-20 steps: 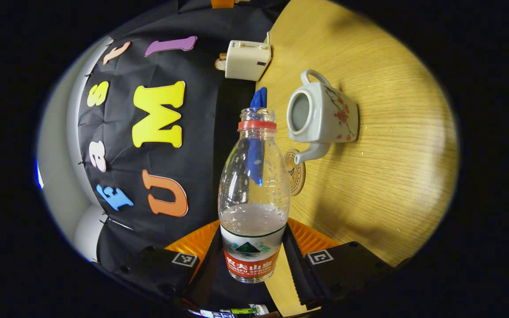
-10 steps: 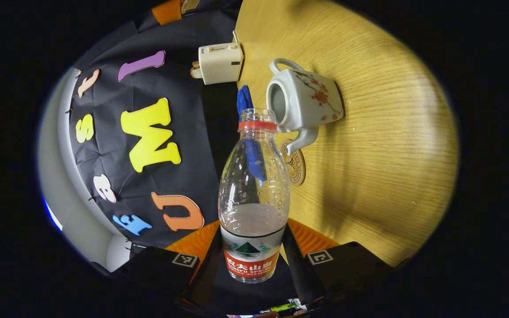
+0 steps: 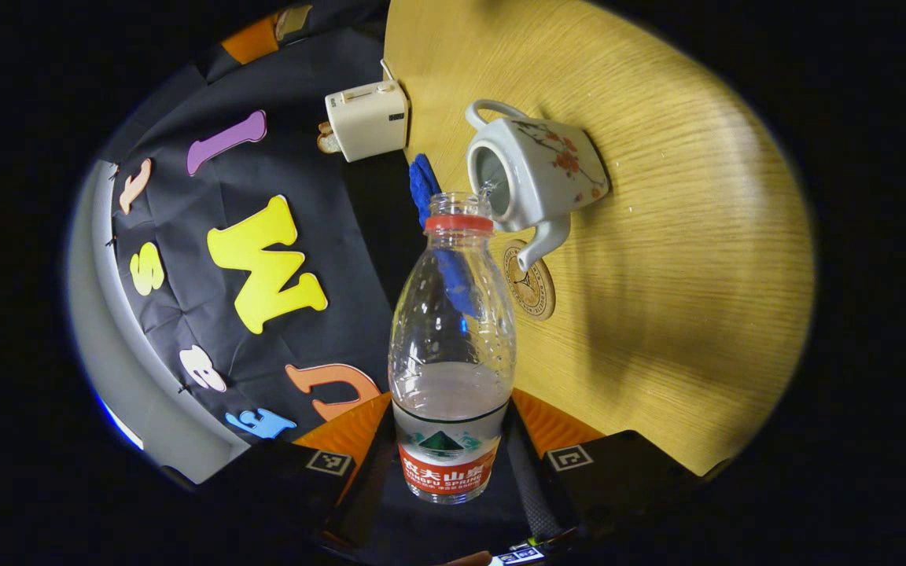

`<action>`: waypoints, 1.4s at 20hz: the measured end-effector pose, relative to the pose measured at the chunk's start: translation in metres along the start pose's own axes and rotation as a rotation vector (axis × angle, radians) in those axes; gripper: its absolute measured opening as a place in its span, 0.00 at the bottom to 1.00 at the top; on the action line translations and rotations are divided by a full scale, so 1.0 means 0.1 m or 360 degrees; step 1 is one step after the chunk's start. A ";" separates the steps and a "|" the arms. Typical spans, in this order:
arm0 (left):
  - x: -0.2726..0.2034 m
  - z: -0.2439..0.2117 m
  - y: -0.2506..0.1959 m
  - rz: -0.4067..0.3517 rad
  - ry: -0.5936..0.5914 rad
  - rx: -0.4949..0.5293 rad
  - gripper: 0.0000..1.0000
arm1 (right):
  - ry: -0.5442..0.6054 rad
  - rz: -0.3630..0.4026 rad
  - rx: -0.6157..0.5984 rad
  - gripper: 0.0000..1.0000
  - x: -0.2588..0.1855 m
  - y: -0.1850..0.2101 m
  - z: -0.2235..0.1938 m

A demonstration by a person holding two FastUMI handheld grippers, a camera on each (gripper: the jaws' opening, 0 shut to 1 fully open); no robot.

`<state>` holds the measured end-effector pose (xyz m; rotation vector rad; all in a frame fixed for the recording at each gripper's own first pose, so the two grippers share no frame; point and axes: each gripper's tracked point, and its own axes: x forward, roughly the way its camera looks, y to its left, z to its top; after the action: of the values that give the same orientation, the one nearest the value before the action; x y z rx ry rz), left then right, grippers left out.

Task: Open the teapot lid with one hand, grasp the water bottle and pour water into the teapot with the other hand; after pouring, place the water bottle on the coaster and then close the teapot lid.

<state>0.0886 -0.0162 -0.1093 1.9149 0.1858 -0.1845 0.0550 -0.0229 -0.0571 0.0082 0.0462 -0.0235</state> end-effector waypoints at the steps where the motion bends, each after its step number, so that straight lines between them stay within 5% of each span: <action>1: 0.00 0.00 0.02 0.0005 0.0007 0.0042 0.79 | -0.0005 -0.0008 -0.0006 0.00 0.00 -0.01 0.01; 12: -0.02 0.14 0.38 0.0116 -0.0001 0.0455 0.80 | -0.0028 -0.0002 -0.0019 0.00 -0.03 -0.02 0.08; 18: -0.03 0.10 0.43 0.0124 0.0034 0.0489 0.75 | -0.0012 -0.0002 0.0001 0.00 -0.01 -0.06 0.06; 24: 0.01 0.06 0.39 0.0102 0.0024 0.0468 0.75 | -0.0001 0.0001 -0.0004 0.00 -0.01 -0.04 0.05; 28: 0.04 0.05 0.29 0.0093 -0.0033 0.0190 0.75 | 0.0003 -0.0020 0.0017 0.00 0.01 -0.09 0.04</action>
<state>0.0984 -0.0310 -0.0854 2.0339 0.1069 -0.1798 0.0558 -0.0319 -0.0531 0.0184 0.0478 -0.0365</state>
